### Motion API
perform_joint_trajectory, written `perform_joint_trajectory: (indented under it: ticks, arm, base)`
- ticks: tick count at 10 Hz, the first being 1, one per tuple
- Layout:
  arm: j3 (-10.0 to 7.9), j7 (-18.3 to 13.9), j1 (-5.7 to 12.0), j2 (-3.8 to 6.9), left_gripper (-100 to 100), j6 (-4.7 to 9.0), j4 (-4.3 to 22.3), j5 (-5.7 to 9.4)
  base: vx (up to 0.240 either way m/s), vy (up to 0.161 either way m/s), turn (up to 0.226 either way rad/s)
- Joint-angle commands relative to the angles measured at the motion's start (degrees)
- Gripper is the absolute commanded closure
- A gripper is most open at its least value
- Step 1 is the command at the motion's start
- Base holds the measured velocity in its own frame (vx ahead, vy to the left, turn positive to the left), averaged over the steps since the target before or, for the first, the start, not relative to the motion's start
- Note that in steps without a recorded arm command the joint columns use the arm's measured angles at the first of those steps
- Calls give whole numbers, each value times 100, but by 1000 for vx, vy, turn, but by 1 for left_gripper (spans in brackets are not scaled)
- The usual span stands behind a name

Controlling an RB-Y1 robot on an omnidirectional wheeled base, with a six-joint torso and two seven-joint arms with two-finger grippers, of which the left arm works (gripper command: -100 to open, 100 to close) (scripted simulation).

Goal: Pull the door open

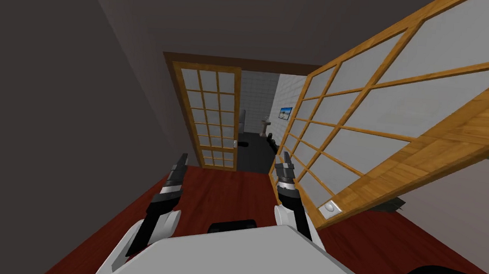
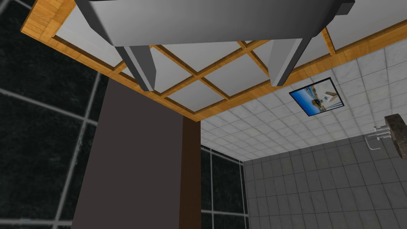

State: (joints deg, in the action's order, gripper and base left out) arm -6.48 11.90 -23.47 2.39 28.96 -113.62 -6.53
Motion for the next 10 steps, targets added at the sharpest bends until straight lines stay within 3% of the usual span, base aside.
perform_joint_trajectory:
  ticks: [1, 10]
  arm:
    - [-49, 203, 16, 39, -100, 94, 206, -41]
    - [-328, 1370, 298, 189, -100, 468, 1414, -312]
  base:
    - [115, -34, -59]
    - [106, -34, -60]
